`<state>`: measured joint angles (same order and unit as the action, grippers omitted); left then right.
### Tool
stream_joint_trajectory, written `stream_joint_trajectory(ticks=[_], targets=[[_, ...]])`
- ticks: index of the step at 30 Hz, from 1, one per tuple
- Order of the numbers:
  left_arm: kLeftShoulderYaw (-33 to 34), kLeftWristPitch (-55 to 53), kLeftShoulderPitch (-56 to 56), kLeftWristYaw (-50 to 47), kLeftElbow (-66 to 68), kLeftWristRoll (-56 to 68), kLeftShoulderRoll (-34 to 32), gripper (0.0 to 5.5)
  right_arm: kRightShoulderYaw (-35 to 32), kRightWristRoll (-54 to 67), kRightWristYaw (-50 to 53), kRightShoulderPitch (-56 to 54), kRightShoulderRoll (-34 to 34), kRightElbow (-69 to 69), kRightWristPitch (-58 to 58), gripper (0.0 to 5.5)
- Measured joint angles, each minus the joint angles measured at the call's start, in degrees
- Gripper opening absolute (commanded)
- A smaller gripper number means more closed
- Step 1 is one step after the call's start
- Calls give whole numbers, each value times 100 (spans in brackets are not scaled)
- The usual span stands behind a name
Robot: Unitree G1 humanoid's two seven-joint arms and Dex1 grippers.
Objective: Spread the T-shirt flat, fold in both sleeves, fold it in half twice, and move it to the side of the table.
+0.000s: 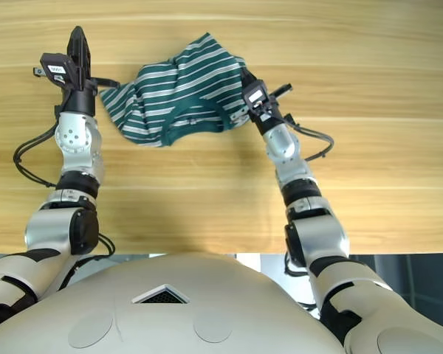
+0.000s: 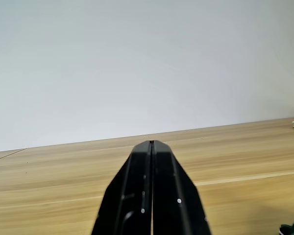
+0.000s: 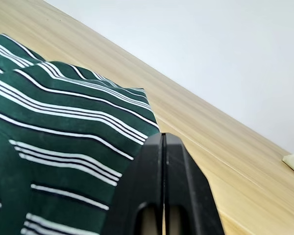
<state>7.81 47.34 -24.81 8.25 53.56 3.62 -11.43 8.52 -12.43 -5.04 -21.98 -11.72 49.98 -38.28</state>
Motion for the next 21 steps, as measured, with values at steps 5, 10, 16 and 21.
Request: stream_joint_trajectory(ticks=[5, 10, 16, 21], targets=[[0, 0, 0, 0, -1, 0, 0, 0, 49, -8, -4, 0, 0, 11, 0, 2], [0, 0, 0, 1, -1, 0, 0, 0, 99, -15, -7, 0, 0, 65, 0, 2], [-137, 73, 20, -59, 0, -349, -105, 0, 156, -120, -84, 2, -108, 80, 1, 2], [-950, 709, 688, 1563, -771, -123, -455, 0, 477, -9, -1316, 458, -623, -462, -337, 2]])
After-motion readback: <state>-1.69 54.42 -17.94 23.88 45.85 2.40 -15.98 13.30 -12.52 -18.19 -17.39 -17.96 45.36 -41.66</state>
